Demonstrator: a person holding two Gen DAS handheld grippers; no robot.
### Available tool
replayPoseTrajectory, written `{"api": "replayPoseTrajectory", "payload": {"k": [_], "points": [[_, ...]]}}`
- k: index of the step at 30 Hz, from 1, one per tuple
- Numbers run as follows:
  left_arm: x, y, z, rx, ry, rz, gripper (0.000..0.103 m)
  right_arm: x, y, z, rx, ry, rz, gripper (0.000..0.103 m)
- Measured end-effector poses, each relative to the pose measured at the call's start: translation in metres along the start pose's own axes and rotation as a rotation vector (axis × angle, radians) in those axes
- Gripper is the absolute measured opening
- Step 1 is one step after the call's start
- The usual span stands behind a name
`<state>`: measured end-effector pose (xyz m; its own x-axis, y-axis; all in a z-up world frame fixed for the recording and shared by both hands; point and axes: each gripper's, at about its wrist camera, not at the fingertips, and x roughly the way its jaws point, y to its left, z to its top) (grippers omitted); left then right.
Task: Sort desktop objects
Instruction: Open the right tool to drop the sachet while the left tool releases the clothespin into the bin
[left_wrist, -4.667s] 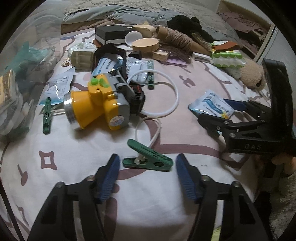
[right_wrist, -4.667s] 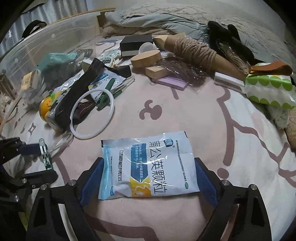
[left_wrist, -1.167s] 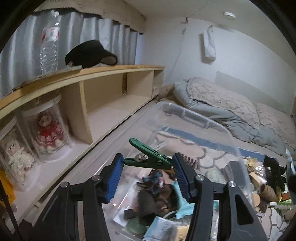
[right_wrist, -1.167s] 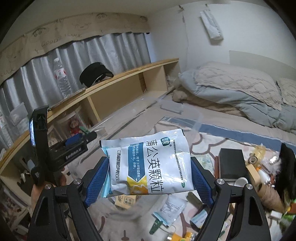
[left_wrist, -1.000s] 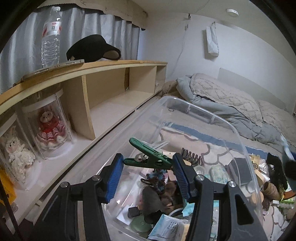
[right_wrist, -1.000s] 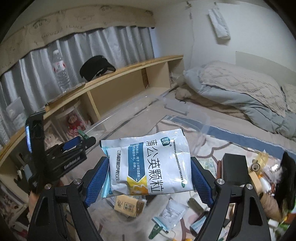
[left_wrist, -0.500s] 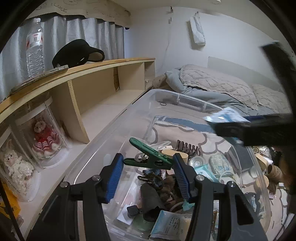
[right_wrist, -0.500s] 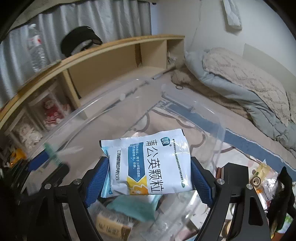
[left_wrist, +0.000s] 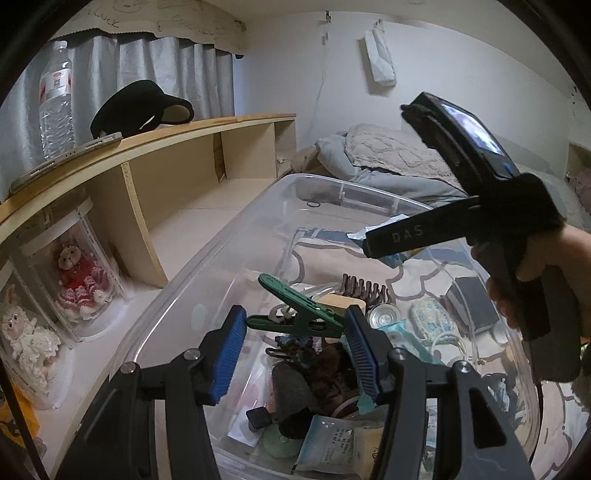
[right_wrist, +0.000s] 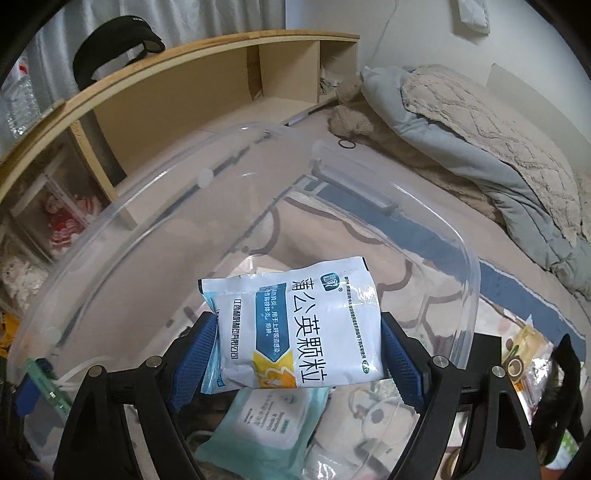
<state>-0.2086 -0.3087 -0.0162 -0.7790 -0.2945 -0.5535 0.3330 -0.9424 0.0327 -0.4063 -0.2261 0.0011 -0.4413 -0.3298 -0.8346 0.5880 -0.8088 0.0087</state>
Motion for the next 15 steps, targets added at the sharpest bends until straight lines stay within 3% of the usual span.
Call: {"api": "replayPoseTrajectory", "payload": {"k": [3,15], "points": [[-0.001,0.0,-0.001,0.0,0.001,0.0,0.055,0.002,0.001,0.001,-0.011,-0.004,-0.036,0.101],[0.001,0.0,-0.001,0.011,0.003,0.002,0.055,-0.005,-0.001,-0.012,-0.019,-0.021,-0.023,0.101]]}}
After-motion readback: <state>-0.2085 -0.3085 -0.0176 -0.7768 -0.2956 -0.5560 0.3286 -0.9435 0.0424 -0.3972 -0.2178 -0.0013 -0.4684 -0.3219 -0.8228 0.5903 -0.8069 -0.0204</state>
